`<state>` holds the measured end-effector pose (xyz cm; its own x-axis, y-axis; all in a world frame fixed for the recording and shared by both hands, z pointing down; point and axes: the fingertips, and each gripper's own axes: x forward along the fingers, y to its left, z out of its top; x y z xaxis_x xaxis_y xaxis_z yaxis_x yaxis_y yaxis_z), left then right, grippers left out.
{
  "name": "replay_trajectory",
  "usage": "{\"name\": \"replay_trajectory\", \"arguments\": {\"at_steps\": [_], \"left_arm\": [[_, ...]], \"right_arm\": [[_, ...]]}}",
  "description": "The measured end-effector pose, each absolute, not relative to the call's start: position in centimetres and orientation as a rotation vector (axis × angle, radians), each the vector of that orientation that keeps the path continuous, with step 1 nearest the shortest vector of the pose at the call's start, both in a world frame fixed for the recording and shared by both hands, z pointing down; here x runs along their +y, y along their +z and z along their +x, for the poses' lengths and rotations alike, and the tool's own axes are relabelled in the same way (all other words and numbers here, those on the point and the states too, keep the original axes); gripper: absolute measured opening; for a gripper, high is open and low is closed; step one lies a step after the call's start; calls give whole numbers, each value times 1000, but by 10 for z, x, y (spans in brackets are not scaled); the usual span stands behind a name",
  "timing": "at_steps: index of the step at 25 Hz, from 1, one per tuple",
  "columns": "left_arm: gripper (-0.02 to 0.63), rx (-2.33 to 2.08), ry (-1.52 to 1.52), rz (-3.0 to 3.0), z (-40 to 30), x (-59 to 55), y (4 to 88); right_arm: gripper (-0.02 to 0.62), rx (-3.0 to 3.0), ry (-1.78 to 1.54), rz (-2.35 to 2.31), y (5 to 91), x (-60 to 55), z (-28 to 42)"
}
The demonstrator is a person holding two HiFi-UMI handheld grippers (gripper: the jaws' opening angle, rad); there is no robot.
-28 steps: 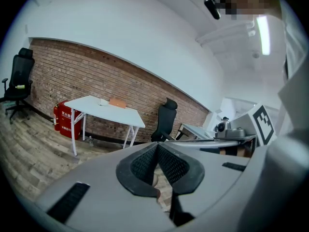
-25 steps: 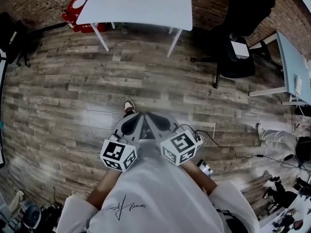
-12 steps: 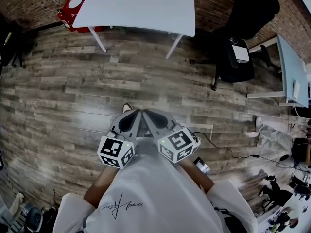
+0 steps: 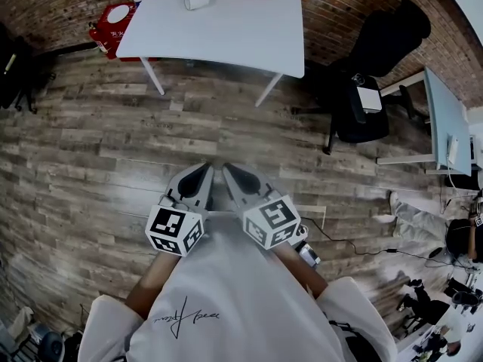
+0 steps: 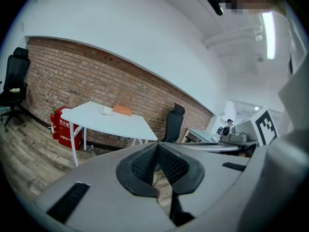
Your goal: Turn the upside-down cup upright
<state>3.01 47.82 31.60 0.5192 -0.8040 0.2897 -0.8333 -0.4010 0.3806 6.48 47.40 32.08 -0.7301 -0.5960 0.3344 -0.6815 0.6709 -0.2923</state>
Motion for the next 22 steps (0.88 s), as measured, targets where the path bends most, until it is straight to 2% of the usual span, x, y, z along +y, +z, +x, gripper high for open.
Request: {"name": "replay_trajectory", "arguments": {"at_steps": [14, 22], "left_arm": [[8, -1336, 81, 2298, -27, 442, 316], [9, -1297, 62, 2305, -38, 431, 316]], "right_arm": [[20, -2714, 601, 1058, 316, 438, 11], [20, -2701, 665, 1102, 319, 425, 3]]}}
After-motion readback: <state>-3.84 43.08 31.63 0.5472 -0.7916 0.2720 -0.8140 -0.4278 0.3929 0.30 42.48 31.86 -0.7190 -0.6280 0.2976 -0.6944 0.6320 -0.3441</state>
